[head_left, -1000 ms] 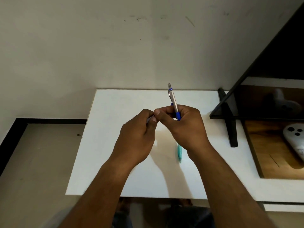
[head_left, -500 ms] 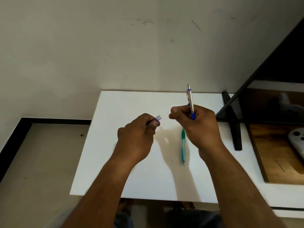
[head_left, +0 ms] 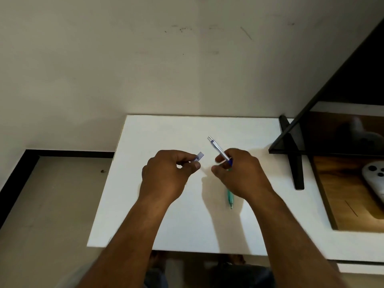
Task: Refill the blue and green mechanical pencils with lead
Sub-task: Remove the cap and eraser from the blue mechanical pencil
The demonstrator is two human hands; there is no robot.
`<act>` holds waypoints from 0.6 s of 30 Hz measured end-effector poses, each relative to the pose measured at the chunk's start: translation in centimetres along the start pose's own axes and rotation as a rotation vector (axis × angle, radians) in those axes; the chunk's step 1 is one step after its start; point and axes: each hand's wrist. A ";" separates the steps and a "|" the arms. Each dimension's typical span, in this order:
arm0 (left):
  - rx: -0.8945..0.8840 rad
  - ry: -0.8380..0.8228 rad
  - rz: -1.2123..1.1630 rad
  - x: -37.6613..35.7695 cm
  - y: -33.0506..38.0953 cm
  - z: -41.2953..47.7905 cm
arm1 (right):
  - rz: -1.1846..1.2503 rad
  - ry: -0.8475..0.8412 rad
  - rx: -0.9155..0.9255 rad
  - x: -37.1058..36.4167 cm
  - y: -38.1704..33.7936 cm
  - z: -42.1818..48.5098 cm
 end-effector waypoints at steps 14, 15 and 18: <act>0.034 -0.004 -0.008 -0.3 -0.4 0.6 | -0.305 -0.046 -0.095 -2.2 0.3 0.1; 0.041 -0.003 -0.022 -0.2 -0.5 0.6 | -0.291 -0.037 -0.088 -2.2 0.3 0.2; 0.045 0.017 -0.017 -0.1 -0.2 0.5 | -0.186 -0.023 -0.044 -1.9 0.2 0.3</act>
Point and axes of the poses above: each hand's wrist, its own z-axis towards the middle knuckle, its own x-axis out of the back of the hand, y = z × x, and after that the axes turned 11 degrees about -y, right-handed
